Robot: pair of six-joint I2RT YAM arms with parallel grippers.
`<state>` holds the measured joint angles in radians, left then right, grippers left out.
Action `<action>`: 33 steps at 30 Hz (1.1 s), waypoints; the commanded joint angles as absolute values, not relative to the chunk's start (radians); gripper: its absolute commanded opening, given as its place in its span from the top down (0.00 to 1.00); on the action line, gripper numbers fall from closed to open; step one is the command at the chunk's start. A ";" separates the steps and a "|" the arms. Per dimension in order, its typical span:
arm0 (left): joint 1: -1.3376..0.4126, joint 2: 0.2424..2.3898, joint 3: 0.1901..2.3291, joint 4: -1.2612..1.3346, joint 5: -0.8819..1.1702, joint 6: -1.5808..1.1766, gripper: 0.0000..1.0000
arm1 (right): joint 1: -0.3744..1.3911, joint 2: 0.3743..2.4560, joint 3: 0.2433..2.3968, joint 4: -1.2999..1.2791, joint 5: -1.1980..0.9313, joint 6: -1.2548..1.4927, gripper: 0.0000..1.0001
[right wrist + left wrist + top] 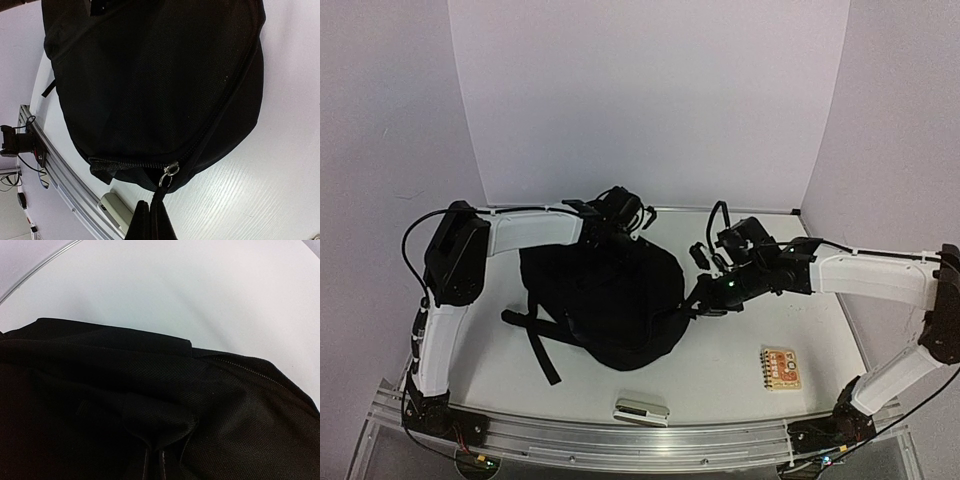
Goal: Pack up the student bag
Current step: Zip the student bag at the center of the board.
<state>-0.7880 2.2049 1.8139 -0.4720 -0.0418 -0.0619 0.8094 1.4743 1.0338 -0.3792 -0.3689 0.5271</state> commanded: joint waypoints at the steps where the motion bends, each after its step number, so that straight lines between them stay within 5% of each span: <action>1: -0.732 2.244 1.852 -0.438 -0.046 -0.112 1.00 | 0.872 1.405 1.025 -0.411 -0.401 0.577 1.00; 4: -0.720 2.236 1.856 -0.434 0.032 -0.086 0.93 | 0.878 1.404 1.031 -0.411 -0.361 0.602 1.00; 8: -0.721 2.176 1.816 -0.432 0.166 -0.062 0.65 | 0.878 1.425 1.064 -0.390 -0.334 0.636 0.98; 13: -0.732 2.041 1.698 -0.421 0.200 -0.123 0.42 | 0.877 1.427 1.086 -0.400 -0.246 0.644 0.65; 18: -0.789 1.891 1.586 -0.426 0.119 -0.214 0.31 | 0.811 1.385 1.083 -0.429 -0.154 0.652 0.51; 24: -0.935 1.795 1.591 -0.519 -0.071 -0.321 0.28 | 0.669 1.376 1.046 -0.422 -0.158 0.602 0.47; 33: -1.116 1.803 1.572 -0.546 -0.004 -0.534 0.33 | 0.613 1.420 1.031 -0.374 -0.156 0.560 0.46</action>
